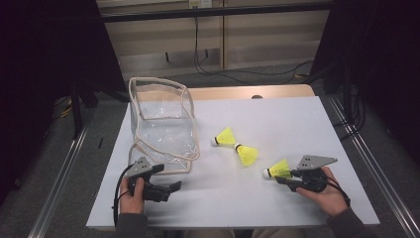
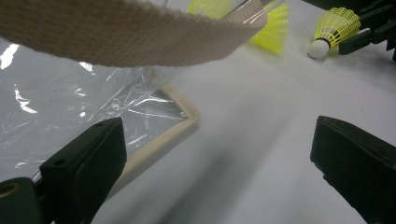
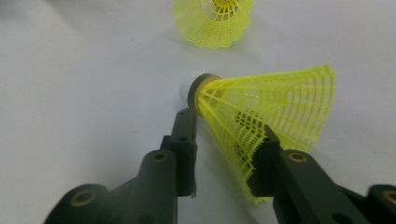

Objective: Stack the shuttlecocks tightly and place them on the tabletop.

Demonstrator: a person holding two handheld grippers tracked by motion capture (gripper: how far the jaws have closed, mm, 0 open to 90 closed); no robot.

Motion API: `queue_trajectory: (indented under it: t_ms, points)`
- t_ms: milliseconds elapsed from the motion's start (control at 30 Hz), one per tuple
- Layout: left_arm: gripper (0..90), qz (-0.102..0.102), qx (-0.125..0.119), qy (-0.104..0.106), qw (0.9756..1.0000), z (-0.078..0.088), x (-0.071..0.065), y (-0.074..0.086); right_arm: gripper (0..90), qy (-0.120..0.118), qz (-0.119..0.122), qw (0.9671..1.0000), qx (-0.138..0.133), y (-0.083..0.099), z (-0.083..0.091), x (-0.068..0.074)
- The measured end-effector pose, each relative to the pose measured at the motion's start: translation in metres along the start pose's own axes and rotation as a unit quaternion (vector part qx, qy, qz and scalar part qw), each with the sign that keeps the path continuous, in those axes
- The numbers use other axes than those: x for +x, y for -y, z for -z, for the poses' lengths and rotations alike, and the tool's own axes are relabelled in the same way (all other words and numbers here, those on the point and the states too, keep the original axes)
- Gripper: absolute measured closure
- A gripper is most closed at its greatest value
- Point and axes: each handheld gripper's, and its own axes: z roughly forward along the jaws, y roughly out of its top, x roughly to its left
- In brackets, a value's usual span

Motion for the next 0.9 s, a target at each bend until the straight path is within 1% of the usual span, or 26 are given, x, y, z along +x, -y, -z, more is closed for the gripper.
queue_trajectory:
  t_ms: [67,133,167,300,433,633,900]
  points:
    - [3.6,0.0,0.0,0.0,1.0,0.0,0.0,0.0,76.2,-0.002,0.002,1.0,0.0,0.0,0.0,0.0]
    - [3.6,0.0,0.0,0.0,1.0,0.0,0.0,0.0,79.3,-0.009,0.003,1.0,0.0,0.0,0.001,0.0]
    - [3.6,0.0,0.0,0.0,1.0,0.0,0.0,0.0,81.0,-0.008,0.004,1.0,0.0,0.0,0.001,0.0]
    - [3.6,0.0,-0.001,-0.001,1.0,0.0,0.0,0.0,86.7,-0.016,-0.001,0.9999,-0.004,0.0,0.001,-0.002]
    - [3.6,0.001,-0.002,-0.001,1.0,0.0,0.0,0.0,87.5,-0.02,-0.01,0.9997,-0.012,-0.002,0.004,-0.005]
    - [3.6,0.001,-0.003,-0.001,1.0,0.001,0.0,0.0,87.5,-0.016,-0.016,0.9994,-0.027,-0.007,0.011,-0.009]
    - [3.6,0.0,-0.002,-0.001,1.0,0.001,0.0,0.0,87.4,-0.019,-0.02,0.9992,-0.03,-0.011,0.011,-0.012]
